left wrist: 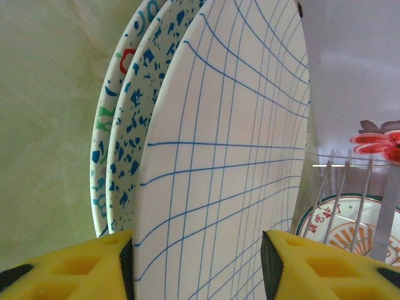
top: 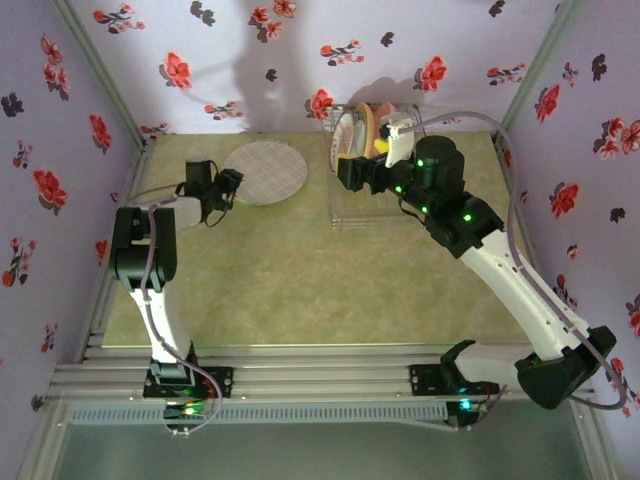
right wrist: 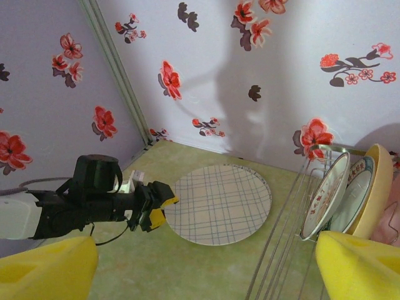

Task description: Unload the plates from the dish rack

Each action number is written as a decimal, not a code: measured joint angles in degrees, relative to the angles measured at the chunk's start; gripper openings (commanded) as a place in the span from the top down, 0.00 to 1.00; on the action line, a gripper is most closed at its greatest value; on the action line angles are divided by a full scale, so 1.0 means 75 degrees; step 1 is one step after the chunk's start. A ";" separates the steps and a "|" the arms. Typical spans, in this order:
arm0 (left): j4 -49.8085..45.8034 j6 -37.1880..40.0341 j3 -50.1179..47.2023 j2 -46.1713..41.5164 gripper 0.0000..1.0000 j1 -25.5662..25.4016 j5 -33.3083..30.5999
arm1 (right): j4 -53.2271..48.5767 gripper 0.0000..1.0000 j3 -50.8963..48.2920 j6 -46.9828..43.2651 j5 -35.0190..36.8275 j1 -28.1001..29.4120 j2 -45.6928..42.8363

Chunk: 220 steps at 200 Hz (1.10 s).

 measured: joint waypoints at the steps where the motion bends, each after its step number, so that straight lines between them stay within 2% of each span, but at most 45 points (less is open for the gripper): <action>1: -0.0015 0.0012 0.0009 0.0000 0.44 0.0000 0.0000 | 0.0000 0.09 0.0000 0.0000 0.0000 0.0000 0.0000; 123: -0.2710 0.0944 0.1428 0.0254 0.39 0.0000 -0.0393 | -0.0038 0.08 0.0079 0.0020 0.0055 0.0000 0.0038; 177: -0.3337 0.1224 0.1722 0.0265 0.35 0.0000 -0.0618 | -0.0140 0.07 0.0184 0.0029 0.0082 0.0000 0.0221; 195: -0.3564 0.1294 0.1731 0.0262 0.32 0.0000 -0.0769 | -0.0411 0.07 0.0385 0.0050 0.0361 0.0006 0.0312; 220: -0.3928 0.1419 0.1731 0.0090 0.31 -0.0020 -0.1014 | -0.1457 0.08 0.1445 0.0017 0.1332 -0.0064 0.0886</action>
